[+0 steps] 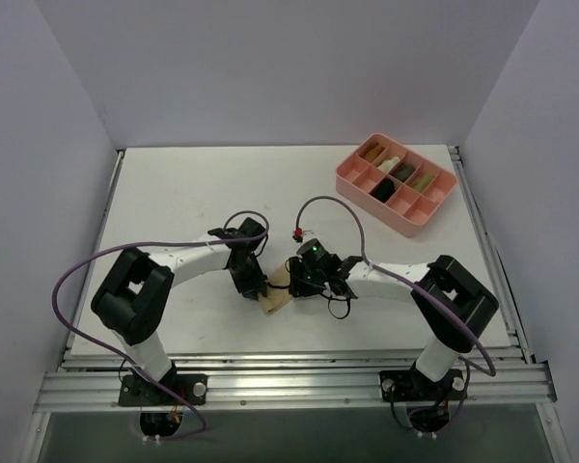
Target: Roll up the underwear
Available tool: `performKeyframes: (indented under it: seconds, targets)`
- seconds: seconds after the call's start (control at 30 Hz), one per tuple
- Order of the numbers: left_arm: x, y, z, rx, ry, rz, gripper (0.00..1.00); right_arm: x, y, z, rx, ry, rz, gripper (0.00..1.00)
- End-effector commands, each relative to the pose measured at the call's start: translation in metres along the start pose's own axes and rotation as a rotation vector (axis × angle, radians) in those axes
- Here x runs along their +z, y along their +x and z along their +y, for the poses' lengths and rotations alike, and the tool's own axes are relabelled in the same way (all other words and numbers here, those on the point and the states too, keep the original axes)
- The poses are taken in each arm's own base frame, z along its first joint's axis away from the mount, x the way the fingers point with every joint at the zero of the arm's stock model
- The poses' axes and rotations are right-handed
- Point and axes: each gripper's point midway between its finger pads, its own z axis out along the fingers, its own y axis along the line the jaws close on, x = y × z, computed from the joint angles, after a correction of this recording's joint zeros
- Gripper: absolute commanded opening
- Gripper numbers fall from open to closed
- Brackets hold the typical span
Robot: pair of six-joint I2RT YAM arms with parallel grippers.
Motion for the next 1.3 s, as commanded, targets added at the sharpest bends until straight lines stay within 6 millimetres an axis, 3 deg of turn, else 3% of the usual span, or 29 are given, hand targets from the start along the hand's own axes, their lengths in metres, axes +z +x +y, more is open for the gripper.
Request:
performKeyframes:
  seconds: [0.0, 0.07, 0.13, 0.17, 0.23, 0.27, 0.37, 0.53, 0.77, 0.93, 1.07, 1.27]
  targets:
    - [0.001, -0.01, 0.024, -0.002, -0.162, -0.039, 0.14, 0.005, -0.007, -0.03, -0.096, 0.151, 0.044, 0.28]
    - [-0.001, -0.014, 0.017, 0.003, -0.164, -0.045, 0.13, -0.004, -0.03, -0.019, -0.115, 0.148, -0.015, 0.28]
    - [0.001, -0.013, 0.019, 0.002, -0.184, -0.031, 0.13, -0.015, -0.034, -0.017, -0.127, 0.163, -0.06, 0.29]
    - [-0.001, -0.016, 0.014, 0.002, -0.178, -0.033, 0.13, -0.026, -0.037, -0.004, -0.153, 0.145, -0.102, 0.29]
    - [0.001, -0.015, 0.016, 0.006, -0.21, -0.014, 0.13, -0.037, -0.037, -0.001, -0.193, 0.184, -0.167, 0.32]
    - [0.0, -0.015, 0.015, 0.008, -0.223, -0.005, 0.13, -0.046, -0.034, 0.015, -0.228, 0.156, -0.199, 0.33]
    - [0.002, -0.015, 0.016, 0.017, -0.244, 0.009, 0.12, -0.057, -0.037, 0.03, -0.276, 0.153, -0.271, 0.34]
    - [0.006, -0.011, 0.012, 0.024, -0.26, 0.06, 0.12, -0.064, -0.032, 0.062, -0.406, 0.144, -0.34, 0.36]
    - [0.007, -0.011, 0.005, 0.027, -0.248, 0.082, 0.11, -0.034, -0.012, 0.083, -0.596, 0.163, -0.275, 0.38]
    - [0.008, -0.01, 0.003, 0.026, -0.251, 0.095, 0.11, -0.018, -0.013, 0.101, -0.665, 0.165, -0.259, 0.38]
    - [0.007, -0.01, 0.002, 0.025, -0.247, 0.093, 0.11, -0.003, -0.009, 0.106, -0.71, 0.18, -0.228, 0.38]
    - [0.009, -0.007, 0.006, 0.017, -0.253, 0.105, 0.11, 0.017, -0.004, 0.095, -0.743, 0.273, -0.187, 0.38]
